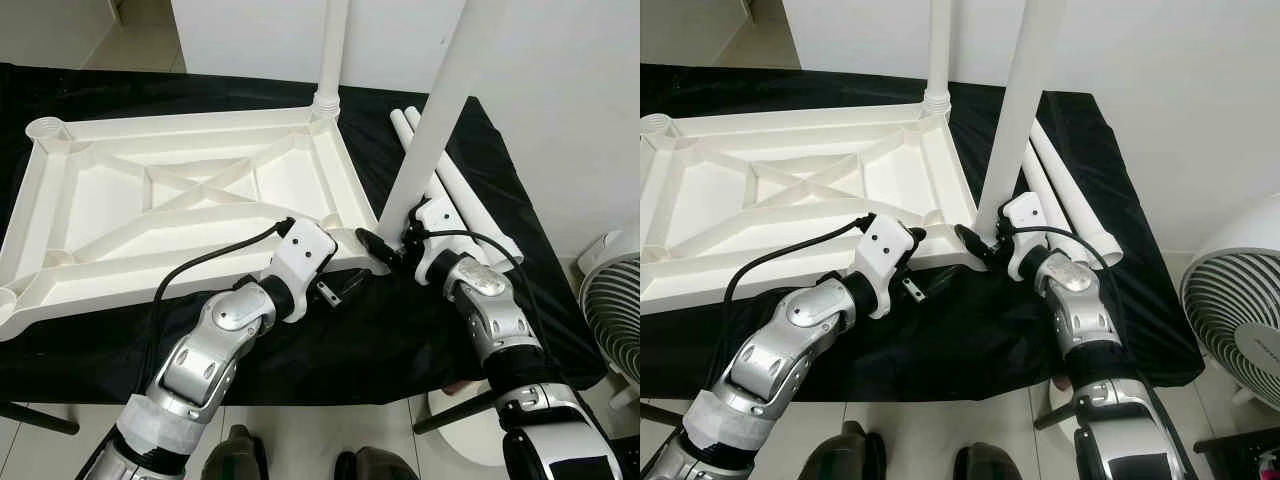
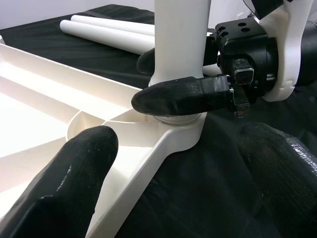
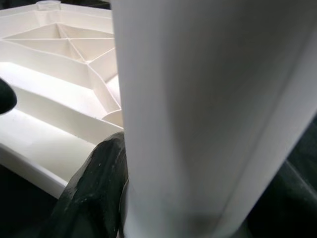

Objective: Building children table

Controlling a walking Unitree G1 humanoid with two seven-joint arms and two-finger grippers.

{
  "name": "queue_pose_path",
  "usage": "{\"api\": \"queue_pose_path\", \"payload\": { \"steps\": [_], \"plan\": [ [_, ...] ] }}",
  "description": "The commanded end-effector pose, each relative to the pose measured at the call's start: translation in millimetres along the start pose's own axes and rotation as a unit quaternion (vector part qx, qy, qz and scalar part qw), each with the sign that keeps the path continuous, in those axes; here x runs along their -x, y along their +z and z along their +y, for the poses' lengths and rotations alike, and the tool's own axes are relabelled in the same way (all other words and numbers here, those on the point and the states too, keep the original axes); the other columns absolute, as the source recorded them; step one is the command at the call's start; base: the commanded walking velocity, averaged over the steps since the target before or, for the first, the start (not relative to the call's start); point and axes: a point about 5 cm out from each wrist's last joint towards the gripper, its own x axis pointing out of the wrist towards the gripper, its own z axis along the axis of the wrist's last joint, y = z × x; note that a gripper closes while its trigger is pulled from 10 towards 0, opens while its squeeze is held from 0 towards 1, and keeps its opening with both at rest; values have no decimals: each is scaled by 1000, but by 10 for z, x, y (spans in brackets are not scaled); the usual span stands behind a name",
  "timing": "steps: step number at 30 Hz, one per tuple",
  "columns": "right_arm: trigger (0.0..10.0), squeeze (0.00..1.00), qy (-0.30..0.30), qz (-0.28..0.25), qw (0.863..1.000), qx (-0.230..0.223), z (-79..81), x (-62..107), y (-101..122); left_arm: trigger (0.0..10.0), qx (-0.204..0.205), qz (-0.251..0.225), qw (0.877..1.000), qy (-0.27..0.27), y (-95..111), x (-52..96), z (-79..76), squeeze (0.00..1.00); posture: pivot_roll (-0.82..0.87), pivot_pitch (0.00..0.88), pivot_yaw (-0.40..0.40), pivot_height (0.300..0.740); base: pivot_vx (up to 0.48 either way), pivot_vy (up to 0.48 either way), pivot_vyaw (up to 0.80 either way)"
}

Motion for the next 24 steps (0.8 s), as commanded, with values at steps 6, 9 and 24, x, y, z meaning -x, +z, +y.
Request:
{"api": "queue_pose_path", "payload": {
  "steps": [6, 9, 24],
  "plan": [
    [10000, 0, -76, 7, 996, -54, 131, 14, -44, 10000, 4, 9, 1000, -28, -24, 10, -69, 0, -12, 63, -21, 740, 0, 0, 0],
    [10000, 0, -111, 0, 991, -76, 201, 8, -10, 10000, 5, 9, 999, -31, -28, 11, -81, 0, -18, 66, -19, 740, 0, 0, 0],
    [10000, 0, -308, 27, 943, -122, 472, 138, 51, 10000, 9, 11, 999, -41, -33, 13, -125, 0, -22, 75, -22, 740, 0, 0, 0]
  ]
}}
